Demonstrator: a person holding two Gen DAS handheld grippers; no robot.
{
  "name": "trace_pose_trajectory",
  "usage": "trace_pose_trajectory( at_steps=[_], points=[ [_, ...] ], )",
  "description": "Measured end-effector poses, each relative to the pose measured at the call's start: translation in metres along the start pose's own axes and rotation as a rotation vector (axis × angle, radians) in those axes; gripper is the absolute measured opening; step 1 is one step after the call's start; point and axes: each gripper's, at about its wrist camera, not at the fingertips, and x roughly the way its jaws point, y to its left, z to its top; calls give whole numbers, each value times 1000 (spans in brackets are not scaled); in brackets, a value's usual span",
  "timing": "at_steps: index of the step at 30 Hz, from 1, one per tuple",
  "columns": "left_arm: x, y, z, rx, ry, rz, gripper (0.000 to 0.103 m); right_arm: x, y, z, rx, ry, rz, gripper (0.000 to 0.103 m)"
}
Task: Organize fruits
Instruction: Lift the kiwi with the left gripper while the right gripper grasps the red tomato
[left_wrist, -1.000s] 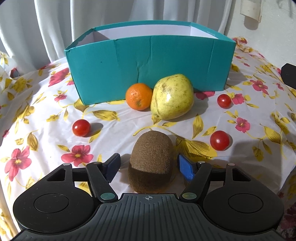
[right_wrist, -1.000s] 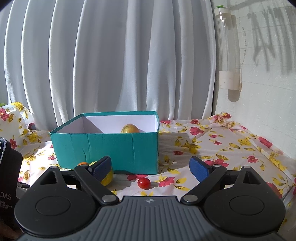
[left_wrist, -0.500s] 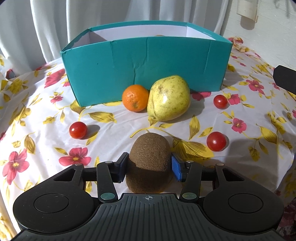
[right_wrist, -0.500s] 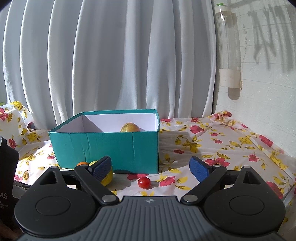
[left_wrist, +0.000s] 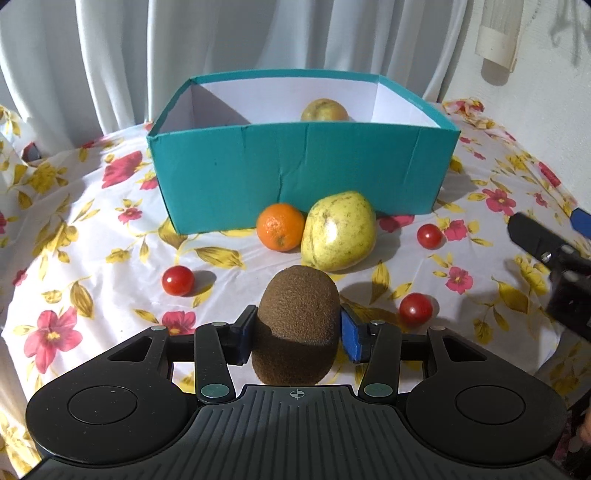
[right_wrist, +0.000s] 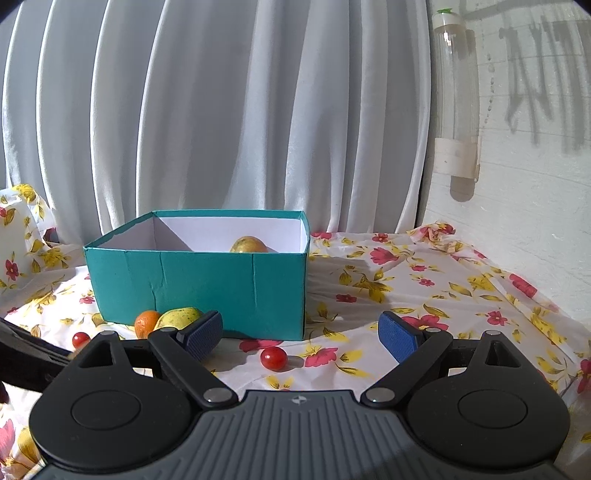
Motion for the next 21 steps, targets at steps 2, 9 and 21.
trace_pose_trajectory(
  at_steps=[2,9,21],
  points=[
    [-8,0,4,2,-22,2,51,4,3,-4,-21,9,-9,92],
    [-20,4,13,7,-39,31,51,24,25,-28,-90,93,57,85],
    [-19,10,13,-3,-21,52,51,47,51,-49,-126,215,190,46]
  ],
)
